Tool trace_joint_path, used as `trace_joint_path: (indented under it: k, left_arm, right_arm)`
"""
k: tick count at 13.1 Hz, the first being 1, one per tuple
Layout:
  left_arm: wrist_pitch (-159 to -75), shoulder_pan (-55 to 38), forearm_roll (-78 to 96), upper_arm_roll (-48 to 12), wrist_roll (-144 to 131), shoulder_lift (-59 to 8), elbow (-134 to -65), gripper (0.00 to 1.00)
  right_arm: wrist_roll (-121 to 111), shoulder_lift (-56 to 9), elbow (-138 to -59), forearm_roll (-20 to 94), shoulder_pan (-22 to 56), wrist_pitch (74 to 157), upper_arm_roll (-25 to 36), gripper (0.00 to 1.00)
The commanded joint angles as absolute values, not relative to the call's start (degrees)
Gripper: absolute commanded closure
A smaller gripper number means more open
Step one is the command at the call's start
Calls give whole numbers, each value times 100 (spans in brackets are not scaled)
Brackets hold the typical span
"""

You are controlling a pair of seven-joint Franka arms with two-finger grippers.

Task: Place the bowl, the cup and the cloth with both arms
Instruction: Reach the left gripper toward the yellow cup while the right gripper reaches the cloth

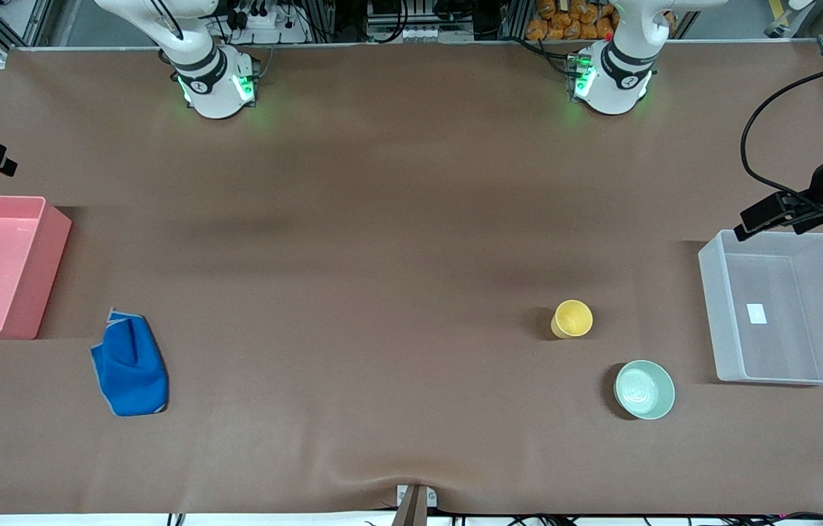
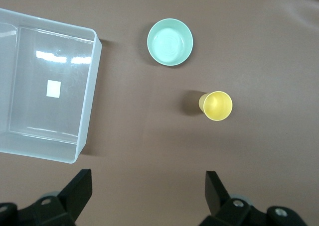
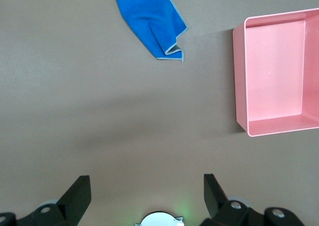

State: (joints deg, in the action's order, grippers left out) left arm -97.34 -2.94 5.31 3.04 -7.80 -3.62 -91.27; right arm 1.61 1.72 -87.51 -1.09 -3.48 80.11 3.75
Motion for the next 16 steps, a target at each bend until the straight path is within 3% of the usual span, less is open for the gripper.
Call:
trace_joint_path:
  k: [1,9,16]
  left_arm:
    - [-9580,-264,440,273,-686,-396,-9035,0]
    - [-9694,-343,501,255,-791,-887,-9132,0]
    - [-10932,-719,519,35,-1308,-1080,-10265,0]
  right_arm:
    - [238,211,-8719,-88,-352,7937,325,0]
    - [79,176,-8728,-97,-369,7989,343,0]
    - [-53,141,-9043,-97,-422,8094,369,0]
